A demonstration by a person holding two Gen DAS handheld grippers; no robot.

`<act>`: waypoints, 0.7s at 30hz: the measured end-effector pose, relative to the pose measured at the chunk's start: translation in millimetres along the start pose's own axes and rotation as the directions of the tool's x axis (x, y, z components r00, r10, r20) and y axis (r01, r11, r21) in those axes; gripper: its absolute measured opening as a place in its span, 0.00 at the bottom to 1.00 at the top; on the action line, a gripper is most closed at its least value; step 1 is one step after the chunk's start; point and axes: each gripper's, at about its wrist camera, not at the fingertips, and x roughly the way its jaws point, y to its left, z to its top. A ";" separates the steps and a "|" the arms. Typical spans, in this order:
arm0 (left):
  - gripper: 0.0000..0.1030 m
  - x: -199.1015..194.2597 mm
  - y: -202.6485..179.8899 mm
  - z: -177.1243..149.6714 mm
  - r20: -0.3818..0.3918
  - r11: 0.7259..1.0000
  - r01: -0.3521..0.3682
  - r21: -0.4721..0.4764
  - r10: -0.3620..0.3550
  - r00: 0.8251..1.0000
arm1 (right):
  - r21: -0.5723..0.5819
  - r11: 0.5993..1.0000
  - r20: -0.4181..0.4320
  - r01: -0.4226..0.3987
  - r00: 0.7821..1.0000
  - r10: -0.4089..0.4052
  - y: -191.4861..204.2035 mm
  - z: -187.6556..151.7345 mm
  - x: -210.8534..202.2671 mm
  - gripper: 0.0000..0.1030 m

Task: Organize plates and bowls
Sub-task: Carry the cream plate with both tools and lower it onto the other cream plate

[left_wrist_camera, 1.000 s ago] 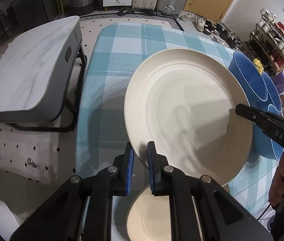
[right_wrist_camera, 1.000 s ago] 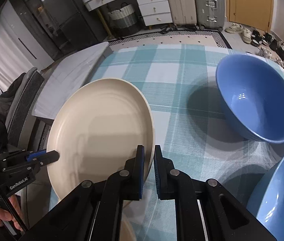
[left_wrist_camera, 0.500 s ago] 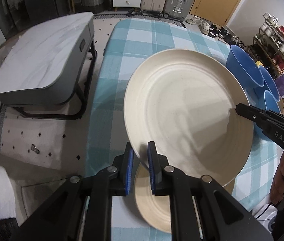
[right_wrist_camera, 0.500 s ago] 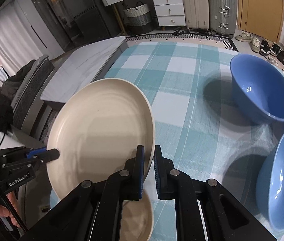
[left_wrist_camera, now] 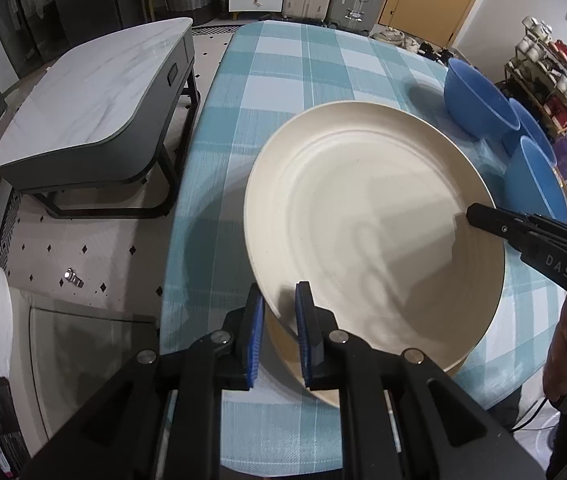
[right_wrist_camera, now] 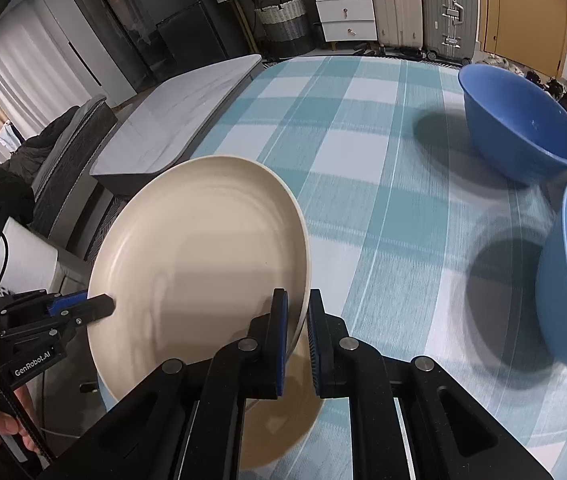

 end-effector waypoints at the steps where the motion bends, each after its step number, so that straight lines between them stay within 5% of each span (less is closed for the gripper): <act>1: 0.12 1.9 -1.2 -3.6 -0.004 1.000 -0.004 0.003 0.004 1.000 | -0.003 1.000 -0.003 0.002 1.000 -0.002 0.4 -3.2 0.8 0.09; 21: 0.16 21.4 -14.5 -39.4 -0.013 0.996 -0.061 0.059 0.062 0.998 | -0.083 0.994 0.016 0.077 0.997 -0.076 8.6 -43.6 2.3 0.10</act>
